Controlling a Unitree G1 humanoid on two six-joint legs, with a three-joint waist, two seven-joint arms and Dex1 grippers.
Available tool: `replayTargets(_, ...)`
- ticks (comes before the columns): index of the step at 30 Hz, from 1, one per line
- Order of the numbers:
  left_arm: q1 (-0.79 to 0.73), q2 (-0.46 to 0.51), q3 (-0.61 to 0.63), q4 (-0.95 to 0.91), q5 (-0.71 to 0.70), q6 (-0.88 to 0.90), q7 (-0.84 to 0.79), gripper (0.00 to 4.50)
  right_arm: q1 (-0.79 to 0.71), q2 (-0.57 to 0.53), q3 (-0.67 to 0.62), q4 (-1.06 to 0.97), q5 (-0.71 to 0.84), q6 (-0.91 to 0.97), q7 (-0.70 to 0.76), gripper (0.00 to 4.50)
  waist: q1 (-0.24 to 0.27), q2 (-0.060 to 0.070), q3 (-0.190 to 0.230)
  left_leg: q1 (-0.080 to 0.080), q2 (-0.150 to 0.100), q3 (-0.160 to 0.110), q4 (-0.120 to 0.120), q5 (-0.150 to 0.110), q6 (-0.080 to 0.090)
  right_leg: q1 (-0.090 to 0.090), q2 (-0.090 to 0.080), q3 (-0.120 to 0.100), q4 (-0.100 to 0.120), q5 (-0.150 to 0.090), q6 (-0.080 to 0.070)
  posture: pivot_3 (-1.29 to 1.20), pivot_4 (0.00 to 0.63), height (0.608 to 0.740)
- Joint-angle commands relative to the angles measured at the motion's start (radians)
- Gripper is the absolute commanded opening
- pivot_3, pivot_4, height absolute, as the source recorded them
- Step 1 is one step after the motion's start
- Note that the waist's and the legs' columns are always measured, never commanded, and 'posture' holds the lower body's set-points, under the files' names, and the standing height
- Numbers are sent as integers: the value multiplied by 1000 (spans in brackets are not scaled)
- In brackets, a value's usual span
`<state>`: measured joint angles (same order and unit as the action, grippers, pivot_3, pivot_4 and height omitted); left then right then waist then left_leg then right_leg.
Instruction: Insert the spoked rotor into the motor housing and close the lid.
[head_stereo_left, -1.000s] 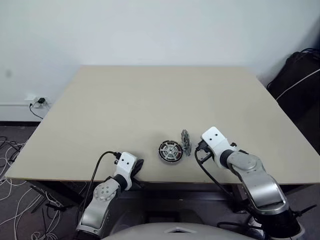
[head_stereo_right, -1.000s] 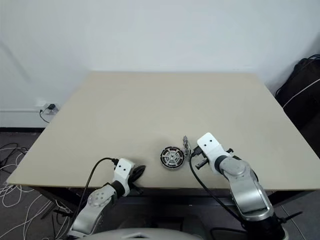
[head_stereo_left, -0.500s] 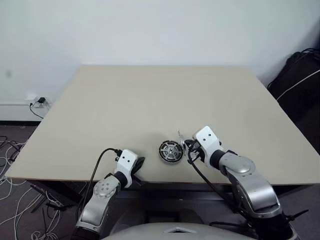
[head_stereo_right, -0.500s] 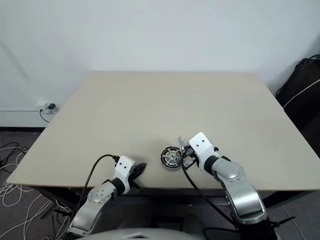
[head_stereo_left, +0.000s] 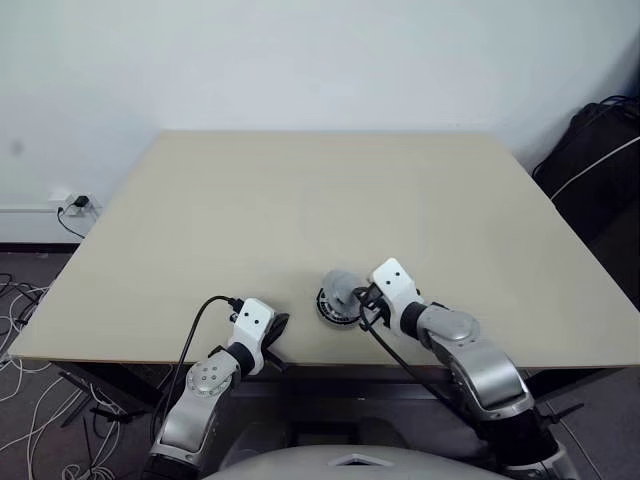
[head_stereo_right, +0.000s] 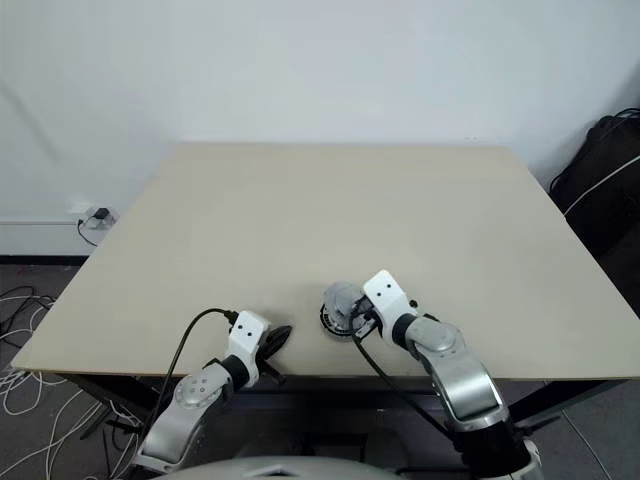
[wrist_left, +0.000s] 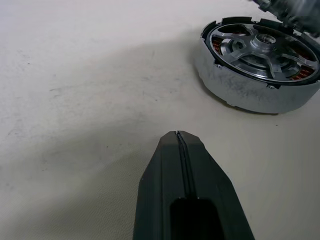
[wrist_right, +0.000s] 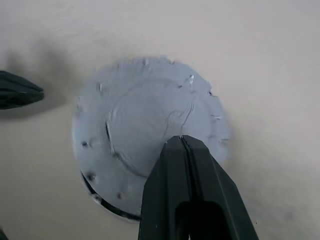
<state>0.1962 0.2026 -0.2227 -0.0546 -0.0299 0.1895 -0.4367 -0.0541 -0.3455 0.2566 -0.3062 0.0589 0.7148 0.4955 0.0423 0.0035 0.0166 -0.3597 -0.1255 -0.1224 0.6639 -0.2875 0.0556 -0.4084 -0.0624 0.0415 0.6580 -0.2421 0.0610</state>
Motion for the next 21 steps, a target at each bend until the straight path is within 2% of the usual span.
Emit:
replayTargets(1, -8, 4, 8, -56, -10, -2, 3, 0, -42, 24, 15, 10, 3, -33, -7, 30, 0, 0, 0, 0, 0, 0, 0, 0, 0, 0, 0, 0, 0, 0, 0, 0, 0, 740)
replayTargets(12, 3, -1, 9, -69, -8, 4, 14, 0, -73, 38, 78, 121, -16, -8, -2, 30, 0, 0, -1, 0, 0, 0, 0, 0, 0, 0, 0, 0, 0, 0, 0, 0, 0, 740)
replayTargets(18, 10, -3, 7, -74, -10, 6, 19, 0, -65, 31, 69, 123, -5, -11, 7, 30, 1, 1, -2, 1, 0, 0, 0, 0, 0, 1, 0, 0, 0, 0, 0, 0, 0, 740)
replayTargets(21, 11, -4, 5, -75, -11, 5, 21, 0, -57, 46, 29, 103, 19, -87, 4, 30, 1, 1, -2, 1, 0, 0, 0, 0, 0, 1, 0, 0, 0, 0, 0, 0, 0, 740)
